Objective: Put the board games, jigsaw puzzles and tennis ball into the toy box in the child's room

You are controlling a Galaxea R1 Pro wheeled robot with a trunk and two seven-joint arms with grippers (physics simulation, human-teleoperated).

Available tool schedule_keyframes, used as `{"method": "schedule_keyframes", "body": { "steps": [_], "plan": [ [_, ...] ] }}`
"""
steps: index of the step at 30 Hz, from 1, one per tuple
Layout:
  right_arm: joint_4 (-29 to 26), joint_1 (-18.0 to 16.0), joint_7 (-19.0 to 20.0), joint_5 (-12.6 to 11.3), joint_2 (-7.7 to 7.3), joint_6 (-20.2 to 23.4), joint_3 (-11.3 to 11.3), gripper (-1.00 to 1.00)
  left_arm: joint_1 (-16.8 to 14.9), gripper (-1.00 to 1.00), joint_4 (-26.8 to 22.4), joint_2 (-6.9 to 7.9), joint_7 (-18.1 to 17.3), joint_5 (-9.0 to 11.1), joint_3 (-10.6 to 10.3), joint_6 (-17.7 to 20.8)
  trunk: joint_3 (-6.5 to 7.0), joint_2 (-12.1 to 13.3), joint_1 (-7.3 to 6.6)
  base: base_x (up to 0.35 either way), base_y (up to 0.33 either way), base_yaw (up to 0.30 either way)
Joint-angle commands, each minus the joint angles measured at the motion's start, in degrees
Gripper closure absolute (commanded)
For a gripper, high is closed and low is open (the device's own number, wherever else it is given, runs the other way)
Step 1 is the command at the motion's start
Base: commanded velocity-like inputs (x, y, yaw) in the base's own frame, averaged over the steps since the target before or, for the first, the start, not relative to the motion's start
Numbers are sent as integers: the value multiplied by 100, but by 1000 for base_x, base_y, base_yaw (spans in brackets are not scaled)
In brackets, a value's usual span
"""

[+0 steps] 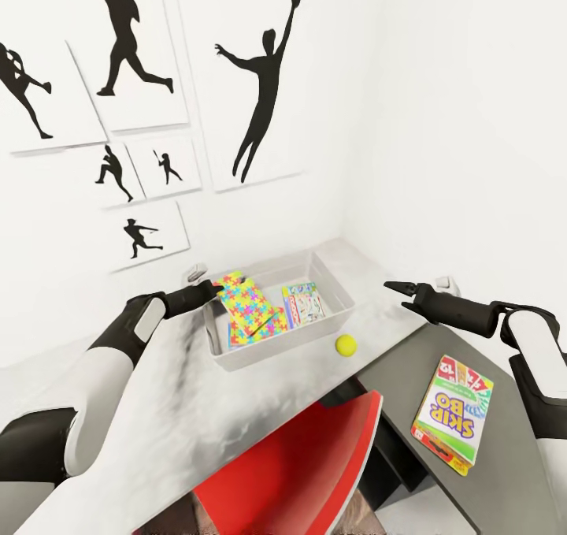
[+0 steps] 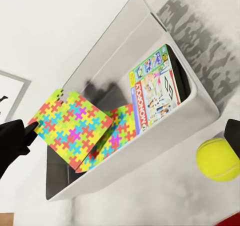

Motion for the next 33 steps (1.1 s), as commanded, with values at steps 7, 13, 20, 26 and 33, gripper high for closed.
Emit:
{"method": "schedule_keyframes", "body": {
  "steps": [7,13,20,26,33],
  "plan": [
    [-2,-7,-26,-29,0,24,-6,-100,-5,100,-98,12,-5,23,21,28,-76,-12,3,0,0,0],
    [-2,-7,-26,-29,0,24,-7,-100,-5,100,-109,15,-5,23,21,-29,-131,-12,3,0,0,0],
    [-2,-7,-26,-29,0,24,-8,-100,-5,100,-110,21,-12,23,21,-48,-196,-12,3,0,0,0],
    [-2,-6,-26,-29,0,24,-6,-100,-5,100,-110,22,-13,23,21,-52,-252,-12,3,0,0,0],
    [-2,-8,-26,-21,0,24,-8,-100,-5,100,-110,29,-13,23,14,-52,-300,-12,3,0,0,0]
  ]
}}
